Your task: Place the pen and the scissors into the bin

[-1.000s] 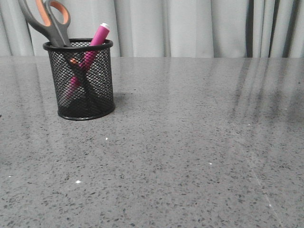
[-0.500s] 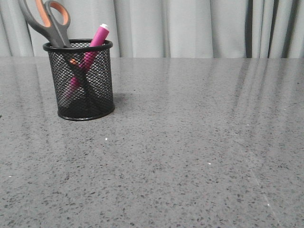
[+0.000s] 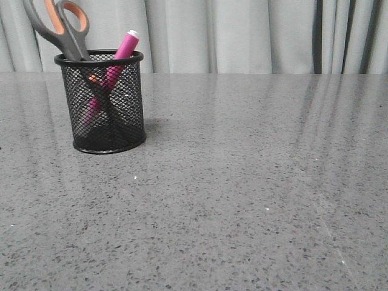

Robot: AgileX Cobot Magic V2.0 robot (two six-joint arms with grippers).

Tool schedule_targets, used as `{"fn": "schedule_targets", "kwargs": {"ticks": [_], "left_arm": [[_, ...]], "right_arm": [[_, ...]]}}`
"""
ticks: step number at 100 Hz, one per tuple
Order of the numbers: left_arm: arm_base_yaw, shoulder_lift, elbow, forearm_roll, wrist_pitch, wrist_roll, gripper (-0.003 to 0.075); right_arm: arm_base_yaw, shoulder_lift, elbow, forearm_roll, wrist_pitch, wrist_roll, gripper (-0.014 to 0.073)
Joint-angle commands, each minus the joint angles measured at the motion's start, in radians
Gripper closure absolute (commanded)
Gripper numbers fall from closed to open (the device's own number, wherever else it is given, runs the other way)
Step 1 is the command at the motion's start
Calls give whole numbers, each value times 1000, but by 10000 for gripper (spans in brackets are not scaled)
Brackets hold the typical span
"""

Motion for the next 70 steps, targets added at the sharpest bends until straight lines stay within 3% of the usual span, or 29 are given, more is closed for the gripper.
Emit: {"fn": "schedule_targets", "kwargs": {"ticks": [1,70], "left_arm": [[4,12,-23,-16,-15,-7,742],[4,12,-23,-19,10,-7,742]], "right_arm": [[-5,4,-25,5,-58,3,669],[-5,4,-25,5,-58,3,669]]}}
